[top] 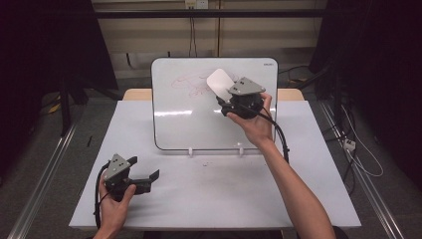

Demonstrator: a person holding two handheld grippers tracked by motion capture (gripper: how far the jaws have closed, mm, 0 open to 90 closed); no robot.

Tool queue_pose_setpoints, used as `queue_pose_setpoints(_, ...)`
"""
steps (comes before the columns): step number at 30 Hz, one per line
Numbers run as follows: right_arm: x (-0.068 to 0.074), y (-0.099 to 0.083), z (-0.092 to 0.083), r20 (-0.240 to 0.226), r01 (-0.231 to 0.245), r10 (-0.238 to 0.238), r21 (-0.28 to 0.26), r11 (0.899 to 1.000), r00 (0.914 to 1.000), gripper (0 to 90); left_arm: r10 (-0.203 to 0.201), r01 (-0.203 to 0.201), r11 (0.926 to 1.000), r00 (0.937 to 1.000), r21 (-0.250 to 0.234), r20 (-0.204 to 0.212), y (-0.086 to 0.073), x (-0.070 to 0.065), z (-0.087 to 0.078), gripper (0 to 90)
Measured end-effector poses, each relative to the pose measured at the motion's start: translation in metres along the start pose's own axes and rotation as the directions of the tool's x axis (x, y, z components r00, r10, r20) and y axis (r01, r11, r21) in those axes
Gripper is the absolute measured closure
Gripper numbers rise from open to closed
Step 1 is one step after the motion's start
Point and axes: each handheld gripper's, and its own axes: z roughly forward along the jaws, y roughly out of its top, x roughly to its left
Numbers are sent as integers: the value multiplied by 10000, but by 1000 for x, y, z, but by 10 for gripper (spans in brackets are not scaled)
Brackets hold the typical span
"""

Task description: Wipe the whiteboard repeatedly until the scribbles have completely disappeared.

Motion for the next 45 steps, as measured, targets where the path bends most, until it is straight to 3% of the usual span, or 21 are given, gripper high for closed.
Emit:
queue_pose_setpoints(13, 14, 8, 22, 65, 166, -168, 197, 9997, 9998, 317, 84, -84, 10000, 10000, -27, -24, 1, -1, -2, 58)
queue_pose_setpoints(16, 17, 9, 25, 327, 330, -339, 282, 9991, 9989, 317, 87, -87, 10000, 10000, -30, -36, 1, -1, -3, 58)
queue_pose_setpoints(29, 4, 9, 42, 955, 219, -282, 663, 9976, 9950, 317, 76, -77, 10000, 9999, -50, -103, 0, -2, -3, 58)
queue_pose_setpoints(33, -1, 7, 50, 1377, -16, -104, 867, 9962, 9904, 317, 38, -38, 10000, 10000, -20, -54, 0, 0, -2, 58)
queue_pose_setpoints(35, -3, 6, 55, 1508, 306, -469, 1086, 9936, 9875, 317, 59, -59, 10000, 10000, -56, -69, 0, 0, -3, 58)
queue_pose_setpoints(38, 1, 6, 57, 1748, 358, -542, 1067, 9937, 9831, 317, 88, -89, 9999, 9999, -87, -89, 0, 0, -4, 58)
queue_pose_setpoints(45, 2, 5, 57, 1830, 366, -557, 1059, 9937, 9815, 316, 132, -132, 9999, 9999, -58, -94, 0, -1, -5, 58)
